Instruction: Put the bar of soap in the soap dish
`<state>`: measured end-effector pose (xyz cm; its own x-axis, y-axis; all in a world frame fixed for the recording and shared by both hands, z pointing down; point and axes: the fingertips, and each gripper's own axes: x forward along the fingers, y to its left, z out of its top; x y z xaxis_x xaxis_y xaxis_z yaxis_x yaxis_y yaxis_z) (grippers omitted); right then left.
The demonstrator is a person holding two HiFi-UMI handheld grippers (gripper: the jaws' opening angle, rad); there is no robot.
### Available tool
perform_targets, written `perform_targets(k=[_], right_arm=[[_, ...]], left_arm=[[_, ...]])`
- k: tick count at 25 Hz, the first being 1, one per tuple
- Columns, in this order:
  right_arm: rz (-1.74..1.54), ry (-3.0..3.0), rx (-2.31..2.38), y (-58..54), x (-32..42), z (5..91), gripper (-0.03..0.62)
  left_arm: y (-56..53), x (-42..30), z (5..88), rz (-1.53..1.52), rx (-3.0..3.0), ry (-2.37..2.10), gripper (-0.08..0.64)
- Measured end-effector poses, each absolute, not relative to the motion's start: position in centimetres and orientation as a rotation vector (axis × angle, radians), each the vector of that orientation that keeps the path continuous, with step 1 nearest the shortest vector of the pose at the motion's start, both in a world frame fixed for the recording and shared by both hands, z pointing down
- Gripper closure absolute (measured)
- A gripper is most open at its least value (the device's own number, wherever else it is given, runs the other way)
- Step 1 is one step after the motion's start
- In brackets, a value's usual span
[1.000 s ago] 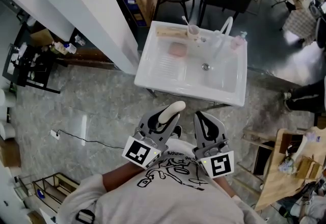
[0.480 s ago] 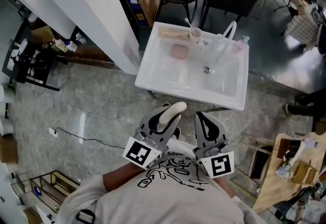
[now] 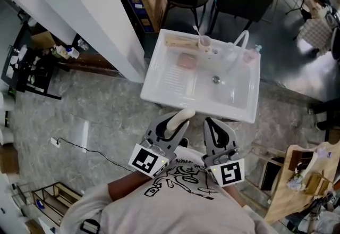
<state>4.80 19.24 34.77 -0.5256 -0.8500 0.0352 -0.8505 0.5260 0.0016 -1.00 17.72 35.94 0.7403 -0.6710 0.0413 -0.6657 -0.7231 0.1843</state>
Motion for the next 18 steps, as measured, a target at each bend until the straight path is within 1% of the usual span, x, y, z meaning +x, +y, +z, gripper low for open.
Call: perform_targets(k=[18], right_arm=[[-0.006, -2.718, 1.528, 9.6, 2.6, 33.8, 0.571]], left_arm=[[7.7, -2.8, 35.0, -0.057, 2.790, -1.024, 0.456]])
